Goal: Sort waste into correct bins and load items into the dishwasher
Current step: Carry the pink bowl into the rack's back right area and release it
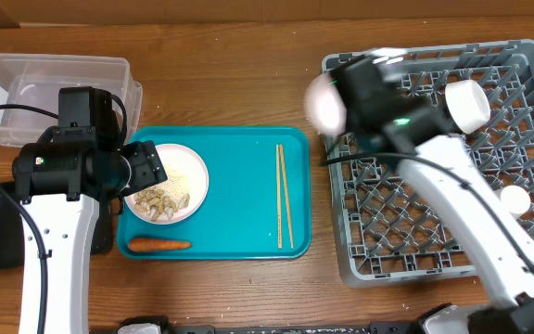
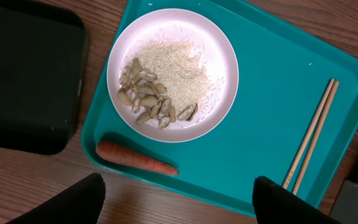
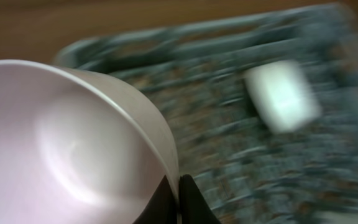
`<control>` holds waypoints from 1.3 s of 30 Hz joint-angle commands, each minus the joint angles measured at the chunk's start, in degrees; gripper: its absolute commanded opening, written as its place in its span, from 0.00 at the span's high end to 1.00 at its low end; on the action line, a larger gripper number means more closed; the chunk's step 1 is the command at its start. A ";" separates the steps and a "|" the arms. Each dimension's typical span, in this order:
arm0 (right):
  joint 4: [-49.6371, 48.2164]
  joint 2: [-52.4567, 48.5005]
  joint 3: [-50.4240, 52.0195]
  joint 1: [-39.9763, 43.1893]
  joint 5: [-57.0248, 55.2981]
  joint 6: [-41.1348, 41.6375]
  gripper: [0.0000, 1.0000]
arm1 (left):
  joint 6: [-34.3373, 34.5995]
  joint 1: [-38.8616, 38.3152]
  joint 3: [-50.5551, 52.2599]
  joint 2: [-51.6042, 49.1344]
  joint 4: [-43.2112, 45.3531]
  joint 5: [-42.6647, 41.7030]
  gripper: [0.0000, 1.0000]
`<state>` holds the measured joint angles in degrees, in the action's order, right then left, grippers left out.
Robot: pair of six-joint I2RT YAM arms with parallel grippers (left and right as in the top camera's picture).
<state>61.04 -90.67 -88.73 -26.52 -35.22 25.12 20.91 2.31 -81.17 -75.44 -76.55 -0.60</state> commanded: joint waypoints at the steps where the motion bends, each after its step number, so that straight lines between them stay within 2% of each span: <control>1: 1.57 0.11 -0.09 5.60 -29.29 2.78 0.96 | 0.55 0.31 -0.59 -0.31 0.09 0.59 0.22; 4: 0.02 0.11 1.51 10.03 -37.70 5.57 0.96 | 0.55 0.31 -0.59 -0.31 0.09 0.59 0.22; 12: -5.42 -2.99 6.23 17.40 -37.53 5.14 0.96 | 0.55 0.31 -0.59 -0.31 0.09 0.57 0.22; 24: -5.84 -15.10 7.30 17.14 -36.87 5.16 0.96 | 0.55 0.31 -0.59 -0.31 0.07 0.57 0.21; 39: -4.79 -15.98 8.48 13.00 -33.20 6.67 0.96 | 0.26 0.31 -0.59 -0.31 0.09 0.61 0.21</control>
<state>56.40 -106.28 -81.08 -13.08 -68.79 30.85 20.88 2.31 -81.17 -75.44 -76.53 -0.58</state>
